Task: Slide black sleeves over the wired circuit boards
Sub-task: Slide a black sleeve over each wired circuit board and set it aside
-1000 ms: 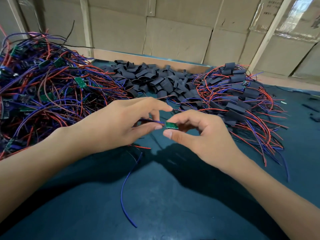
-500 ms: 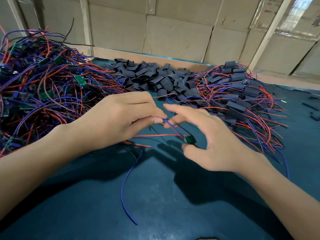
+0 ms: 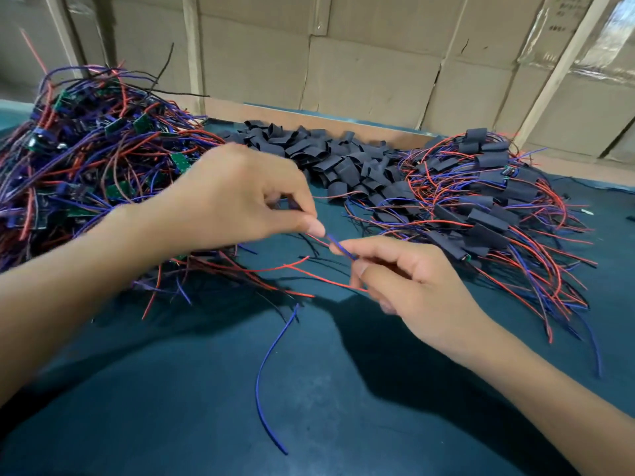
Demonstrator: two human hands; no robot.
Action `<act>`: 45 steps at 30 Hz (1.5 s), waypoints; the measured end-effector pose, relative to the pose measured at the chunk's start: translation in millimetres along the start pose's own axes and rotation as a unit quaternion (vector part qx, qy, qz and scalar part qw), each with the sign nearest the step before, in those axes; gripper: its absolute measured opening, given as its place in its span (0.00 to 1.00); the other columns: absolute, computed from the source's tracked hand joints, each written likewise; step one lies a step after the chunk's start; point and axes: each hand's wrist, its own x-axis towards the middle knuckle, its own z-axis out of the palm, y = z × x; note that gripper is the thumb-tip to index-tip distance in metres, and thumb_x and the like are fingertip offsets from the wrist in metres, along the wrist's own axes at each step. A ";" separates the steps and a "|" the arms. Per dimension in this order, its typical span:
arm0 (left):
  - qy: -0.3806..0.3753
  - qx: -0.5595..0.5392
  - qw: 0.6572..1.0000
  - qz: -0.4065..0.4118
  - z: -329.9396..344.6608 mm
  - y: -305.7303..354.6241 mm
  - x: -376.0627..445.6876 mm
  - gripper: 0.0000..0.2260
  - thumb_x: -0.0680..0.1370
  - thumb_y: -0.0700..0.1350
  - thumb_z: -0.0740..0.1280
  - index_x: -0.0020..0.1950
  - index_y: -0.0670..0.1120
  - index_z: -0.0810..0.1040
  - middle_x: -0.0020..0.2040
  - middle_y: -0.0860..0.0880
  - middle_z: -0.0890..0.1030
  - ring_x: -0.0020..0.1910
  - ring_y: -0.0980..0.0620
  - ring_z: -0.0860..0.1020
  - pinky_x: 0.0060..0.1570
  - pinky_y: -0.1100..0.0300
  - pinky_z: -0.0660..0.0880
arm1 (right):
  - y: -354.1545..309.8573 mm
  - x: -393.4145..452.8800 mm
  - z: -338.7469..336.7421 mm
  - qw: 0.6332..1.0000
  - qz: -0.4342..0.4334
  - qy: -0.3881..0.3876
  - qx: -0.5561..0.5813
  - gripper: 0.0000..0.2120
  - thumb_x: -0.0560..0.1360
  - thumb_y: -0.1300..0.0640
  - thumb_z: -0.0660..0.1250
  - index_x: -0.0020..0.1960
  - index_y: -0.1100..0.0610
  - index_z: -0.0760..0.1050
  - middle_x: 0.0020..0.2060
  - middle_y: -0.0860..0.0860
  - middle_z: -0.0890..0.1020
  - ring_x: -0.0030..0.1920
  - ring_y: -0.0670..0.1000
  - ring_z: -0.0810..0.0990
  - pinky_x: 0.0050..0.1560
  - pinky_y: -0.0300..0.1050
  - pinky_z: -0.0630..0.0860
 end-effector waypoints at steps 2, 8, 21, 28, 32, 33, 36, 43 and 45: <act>0.017 -0.031 0.997 -0.073 -11.5 -20.2 18.4 0.08 0.72 0.55 0.77 0.41 0.53 0.85 0.32 0.61 0.81 0.33 0.64 0.78 0.36 0.73 0.69 | 3.2 1.5 -3.1 0.997 -0.028 0.017 -0.071 0.07 0.80 0.57 0.68 0.51 0.52 0.86 0.30 0.38 0.77 0.28 0.40 0.69 0.32 0.28 0.63; -0.134 0.240 0.955 -0.109 20.1 -83.9 80.7 0.07 0.78 0.48 0.68 0.52 0.46 0.82 0.48 0.46 0.83 0.50 0.42 0.81 0.52 0.51 0.78 | 4.5 -1.2 -2.3 0.996 -0.022 -0.015 -0.083 0.11 0.76 0.46 0.68 0.41 0.52 0.82 0.30 0.47 0.75 0.30 0.44 0.66 0.31 0.35 0.63; -0.250 0.335 0.887 -0.195 56.8 -93.4 98.0 0.10 0.75 0.40 0.67 0.38 0.43 0.66 0.36 0.46 0.67 0.33 0.43 0.72 0.39 0.51 0.73 | 4.5 -1.0 -12.4 0.987 -0.072 0.054 -0.134 0.07 0.80 0.48 0.63 0.45 0.48 0.76 0.28 0.42 0.72 0.29 0.43 0.68 0.32 0.39 0.66; -0.102 0.272 0.952 -0.097 44.2 -58.1 59.2 0.21 0.80 0.48 0.64 0.72 0.45 0.71 0.56 0.38 0.81 0.54 0.35 0.79 0.52 0.48 0.76 | -5.5 1.6 -17.7 0.982 -0.085 0.148 -0.084 0.06 0.78 0.50 0.71 0.46 0.52 0.83 0.38 0.54 0.83 0.35 0.56 0.78 0.40 0.49 0.74; 0.045 0.058 0.995 -0.063 41.8 -21.9 1.4 0.22 0.79 0.47 0.69 0.73 0.48 0.73 0.57 0.49 0.84 0.54 0.51 0.82 0.59 0.61 0.74 | -6.5 2.3 -17.4 0.982 -0.080 0.154 -0.070 0.03 0.76 0.51 0.74 0.45 0.48 0.85 0.36 0.51 0.84 0.32 0.51 0.76 0.36 0.48 0.74; 0.069 0.028 0.995 -0.068 39.6 -15.1 -7.9 0.23 0.79 0.49 0.69 0.74 0.50 0.73 0.57 0.51 0.84 0.54 0.56 0.82 0.59 0.65 0.73 | -7.4 2.8 -16.0 0.982 -0.079 0.153 -0.073 0.04 0.76 0.51 0.74 0.44 0.49 0.85 0.34 0.54 0.83 0.31 0.54 0.74 0.35 0.51 0.72; 0.120 -0.031 0.990 -0.062 33.7 0.5 -21.7 0.26 0.79 0.52 0.70 0.76 0.53 0.70 0.58 0.57 0.81 0.56 0.63 0.80 0.61 0.70 0.73 | -13.4 2.0 -14.0 0.979 -0.093 0.163 -0.078 0.07 0.76 0.53 0.74 0.39 0.52 0.83 0.26 0.51 0.76 0.27 0.53 0.66 0.28 0.44 0.63; 0.117 -0.036 0.991 0.053 42.8 12.2 -25.5 0.24 0.80 0.47 0.70 0.75 0.47 0.70 0.61 0.63 0.77 0.62 0.67 0.77 0.66 0.70 0.69 | -27.7 -2.2 -16.0 0.978 -0.103 0.182 -0.019 0.08 0.76 0.58 0.74 0.38 0.56 0.81 0.22 0.43 0.68 0.24 0.41 0.62 0.27 0.31 0.58; 0.120 -0.040 0.990 0.065 44.6 15.2 -25.5 0.25 0.80 0.48 0.69 0.76 0.49 0.69 0.62 0.64 0.76 0.63 0.69 0.75 0.66 0.71 0.68 | -30.0 -3.3 -12.0 0.980 -0.095 0.172 -0.031 0.08 0.76 0.58 0.74 0.38 0.56 0.82 0.24 0.52 0.71 0.28 0.44 0.63 0.29 0.41 0.57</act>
